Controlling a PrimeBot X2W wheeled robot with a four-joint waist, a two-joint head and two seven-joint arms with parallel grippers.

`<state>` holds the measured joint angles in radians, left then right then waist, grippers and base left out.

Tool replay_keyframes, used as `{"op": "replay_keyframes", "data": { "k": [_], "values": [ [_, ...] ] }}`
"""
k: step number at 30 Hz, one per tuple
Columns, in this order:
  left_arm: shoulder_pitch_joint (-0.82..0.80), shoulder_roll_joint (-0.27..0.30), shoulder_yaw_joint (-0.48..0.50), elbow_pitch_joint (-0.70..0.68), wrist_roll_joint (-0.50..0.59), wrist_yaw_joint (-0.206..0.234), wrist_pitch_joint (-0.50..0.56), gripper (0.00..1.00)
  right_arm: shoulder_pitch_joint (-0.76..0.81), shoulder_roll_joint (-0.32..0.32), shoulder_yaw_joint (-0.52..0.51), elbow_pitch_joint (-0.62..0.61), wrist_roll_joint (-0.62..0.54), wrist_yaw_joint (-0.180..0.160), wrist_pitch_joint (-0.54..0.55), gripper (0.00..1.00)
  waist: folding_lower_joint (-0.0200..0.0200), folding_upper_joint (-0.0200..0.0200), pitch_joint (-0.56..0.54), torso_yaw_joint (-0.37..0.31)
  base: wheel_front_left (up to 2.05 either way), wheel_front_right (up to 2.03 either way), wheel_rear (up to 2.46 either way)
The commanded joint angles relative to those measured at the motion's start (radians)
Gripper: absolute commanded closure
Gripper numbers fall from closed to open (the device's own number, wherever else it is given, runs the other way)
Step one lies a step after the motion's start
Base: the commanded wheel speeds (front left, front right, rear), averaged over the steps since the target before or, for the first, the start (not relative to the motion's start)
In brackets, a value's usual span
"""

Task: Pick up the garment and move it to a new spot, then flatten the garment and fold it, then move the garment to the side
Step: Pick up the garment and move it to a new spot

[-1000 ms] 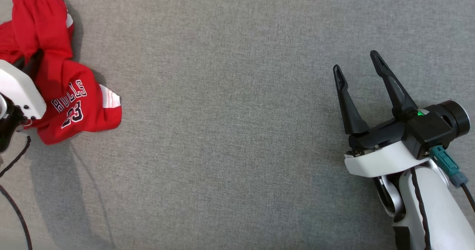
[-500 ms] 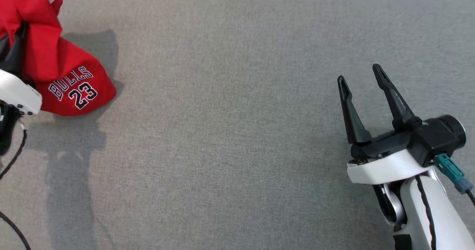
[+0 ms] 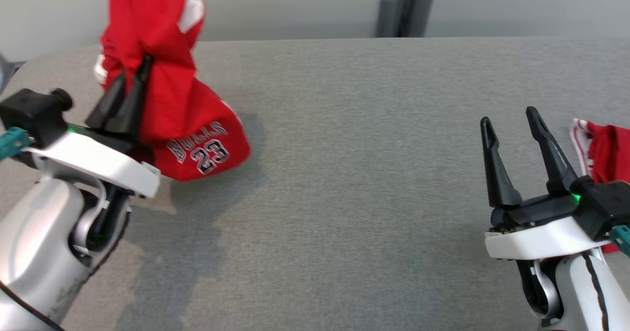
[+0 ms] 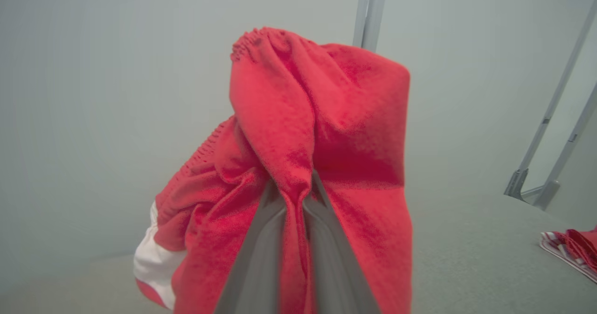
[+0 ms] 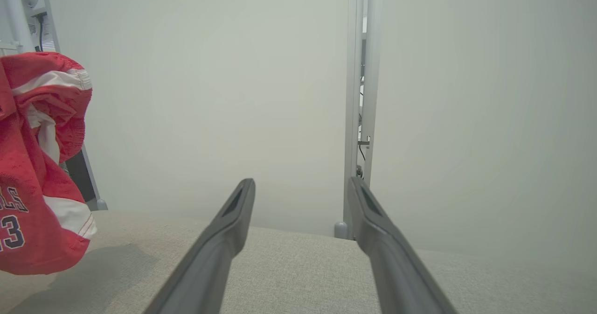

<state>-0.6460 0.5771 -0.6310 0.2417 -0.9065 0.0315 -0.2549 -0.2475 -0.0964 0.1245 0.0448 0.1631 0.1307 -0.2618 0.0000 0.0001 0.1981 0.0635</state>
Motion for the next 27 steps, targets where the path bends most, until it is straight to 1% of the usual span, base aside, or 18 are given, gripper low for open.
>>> {"op": "replay_keyframes", "data": {
  "k": [1, 5, 8, 11, 19, 22, 27],
  "values": [
    [0.014, -0.001, -0.008, -0.034, 0.016, 0.019, 0.007, 1.0, 0.016, -0.006, -0.01, -0.009, 0.003, 0.0, -0.004, 0.0, 0.0, -0.0001, -0.017, -0.05, 0.0, 0.0, 0.0],
    [0.041, -0.019, -0.044, -0.125, 0.034, 0.068, 0.04, 1.0, 0.03, -0.003, -0.022, -0.033, 0.002, 0.0, -0.004, 0.0, 0.0, -0.0001, -0.007, -0.116, 0.0, 0.0, 0.0],
    [0.056, -0.055, -0.058, -0.152, 0.016, 0.092, 0.059, 1.0, 0.03, 0.004, -0.028, -0.054, 0.002, 0.0, -0.004, 0.0, 0.0, -0.0001, 0.008, -0.173, 0.0, 0.0, 0.0],
    [0.061, -0.075, -0.083, -0.142, 0.032, 0.11, 0.07, 1.0, 0.036, 0.012, -0.032, -0.066, 0.005, 0.0, -0.004, 0.0, 0.0, -0.0001, 0.027, -0.232, 0.0, 0.0, 0.0],
    [0.021, -0.16, -0.14, -0.028, 0.08, 0.126, 0.059, 1.0, 0.047, 0.032, -0.037, -0.098, 0.004, 0.0, -0.004, 0.0, 0.0, -0.0001, 0.084, -0.372, 0.0, 0.0, 0.0],
    [0.005, -0.176, -0.158, 0.032, 0.101, 0.128, 0.051, 1.0, 0.051, 0.039, -0.036, -0.107, 0.008, 0.0, -0.004, 0.0, 0.0, -0.0001, 0.095, -0.414, 0.0, 0.0, 0.0],
    [-0.005, -0.203, -0.193, 0.158, 0.124, 0.119, 0.058, 1.0, 0.068, 0.043, -0.038, -0.11, 0.018, 0.0, -0.004, 0.0, 0.0, -0.0001, 0.1, -0.456, 0.0, 0.0, 0.0]
  ]
}}
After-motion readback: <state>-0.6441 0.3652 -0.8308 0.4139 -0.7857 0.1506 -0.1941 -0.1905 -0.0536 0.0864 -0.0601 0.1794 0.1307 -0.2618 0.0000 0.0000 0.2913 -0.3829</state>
